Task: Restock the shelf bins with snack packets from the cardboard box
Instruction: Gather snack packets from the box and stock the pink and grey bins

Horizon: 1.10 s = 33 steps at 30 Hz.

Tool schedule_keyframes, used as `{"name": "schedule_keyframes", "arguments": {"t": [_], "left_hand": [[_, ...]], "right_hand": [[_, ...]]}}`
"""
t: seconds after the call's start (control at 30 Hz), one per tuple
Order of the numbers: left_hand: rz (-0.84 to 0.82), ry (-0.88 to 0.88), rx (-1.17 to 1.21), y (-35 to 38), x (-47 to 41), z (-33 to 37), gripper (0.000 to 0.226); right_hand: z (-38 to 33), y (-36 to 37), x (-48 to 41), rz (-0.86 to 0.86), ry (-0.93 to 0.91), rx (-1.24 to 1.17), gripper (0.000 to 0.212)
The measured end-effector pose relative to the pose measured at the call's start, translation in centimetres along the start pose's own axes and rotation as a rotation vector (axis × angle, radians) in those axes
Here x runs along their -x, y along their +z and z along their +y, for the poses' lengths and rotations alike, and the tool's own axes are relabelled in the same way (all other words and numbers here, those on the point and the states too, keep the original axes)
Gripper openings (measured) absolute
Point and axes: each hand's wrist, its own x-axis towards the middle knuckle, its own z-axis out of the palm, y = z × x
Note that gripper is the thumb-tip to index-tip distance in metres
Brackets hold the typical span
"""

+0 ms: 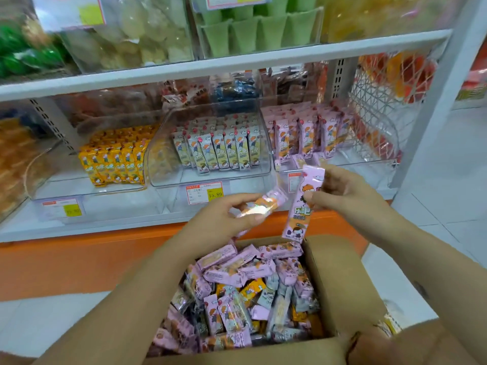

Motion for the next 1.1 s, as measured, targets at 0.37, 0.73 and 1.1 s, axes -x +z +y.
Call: {"name": "schedule_keyframes", "arguments": {"t": [0.37, 0.73, 1.1], "left_hand": [[0.192, 0.211, -0.119, 2.6, -2.8, 7.0, 0.075], [0.142, 0.341, 0.01, 5.2, -7.9, 11.6, 0.037], [0.148, 0.385, 0.202, 5.4, -12.7, 13.7, 0.012]], "right_hand": [[-0.6, -3.4, 0.6, -0.121, -0.062, 0.195, 0.032], [-2.5, -7.2, 0.1, 0.022, -0.158, 0.23, 0.036], [-3.0, -9.2, -1.3, 0.402, -0.296, 0.261, 0.032]]}}
